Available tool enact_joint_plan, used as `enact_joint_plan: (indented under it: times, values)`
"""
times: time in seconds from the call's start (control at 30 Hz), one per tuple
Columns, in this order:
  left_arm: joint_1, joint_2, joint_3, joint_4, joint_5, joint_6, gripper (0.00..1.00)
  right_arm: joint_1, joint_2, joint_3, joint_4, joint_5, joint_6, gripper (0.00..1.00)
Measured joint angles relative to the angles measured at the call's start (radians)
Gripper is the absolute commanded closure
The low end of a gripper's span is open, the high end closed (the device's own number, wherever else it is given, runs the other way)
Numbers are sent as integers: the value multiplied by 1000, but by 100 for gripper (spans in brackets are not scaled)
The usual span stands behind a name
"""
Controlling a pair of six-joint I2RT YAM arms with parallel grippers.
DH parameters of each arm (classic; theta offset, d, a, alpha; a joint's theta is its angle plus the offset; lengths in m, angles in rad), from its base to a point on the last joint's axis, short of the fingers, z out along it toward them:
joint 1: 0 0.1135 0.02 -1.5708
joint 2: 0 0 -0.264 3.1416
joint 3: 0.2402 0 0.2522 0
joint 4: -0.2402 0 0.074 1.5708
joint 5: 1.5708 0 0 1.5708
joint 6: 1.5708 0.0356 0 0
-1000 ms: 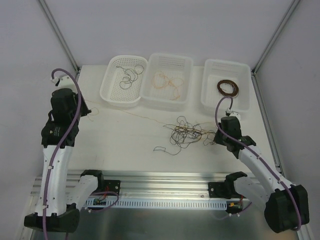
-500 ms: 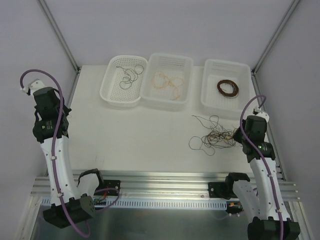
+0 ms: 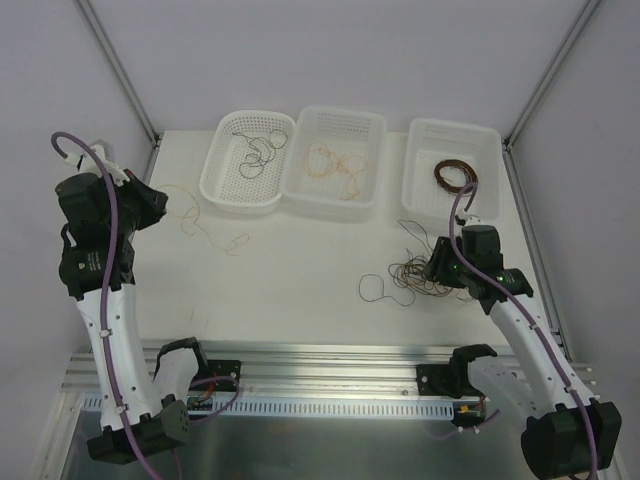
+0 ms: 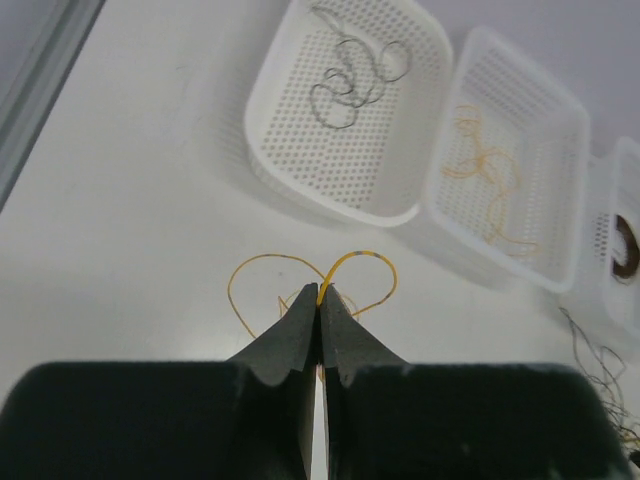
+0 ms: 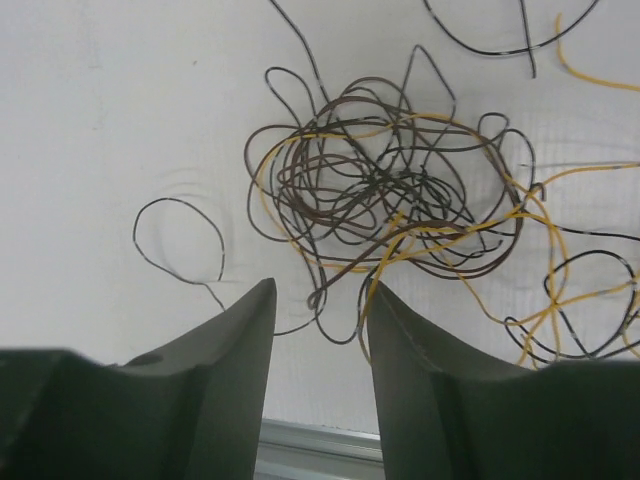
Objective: Untangle the cables
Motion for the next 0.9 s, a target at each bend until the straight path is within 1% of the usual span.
enact_joint_plan:
  times: [0.03,0.07,0.1,0.17,0.2,0.23,0.3,0.4,0.5,0.53,0.67,0.8,0.9]
  values:
    - [-1,2,30,-5,44,-7,100,21,3,0,1,-3,-3,44]
    - [-3,2,53,-5,78,-12,100,43,4,0,2,-3,-4,39]
    - [-8,2,84,-5,117,-24,100,62,4,0,2,-2,-12,28]
    - [-23,3,148,-5,192,-46,100,95,4,0,3,-3,-20,16]
    - [-36,4,177,-4,224,-56,100,111,4,0,4,-5,-26,4]
    - [-54,10,204,-4,247,-68,100,121,4,0,4,-7,-28,0]
    - [-100,17,248,2,278,-85,100,132,3,1,4,-10,-44,0]
    - [-213,54,308,25,289,-108,100,137,-2,1,3,-18,-52,0]
    - [-337,130,371,48,274,-118,100,141,-25,3,-1,-29,-56,0]
    - [-378,168,389,65,259,-121,100,143,-38,5,-4,-32,-58,0]
    - [-481,312,446,134,204,-127,100,152,-106,21,-19,-36,-61,0]
    - [-552,486,512,214,155,-127,100,154,-171,31,-31,-37,-69,0]
    - [-595,620,589,266,122,-125,100,154,-193,31,-41,-39,-71,1]
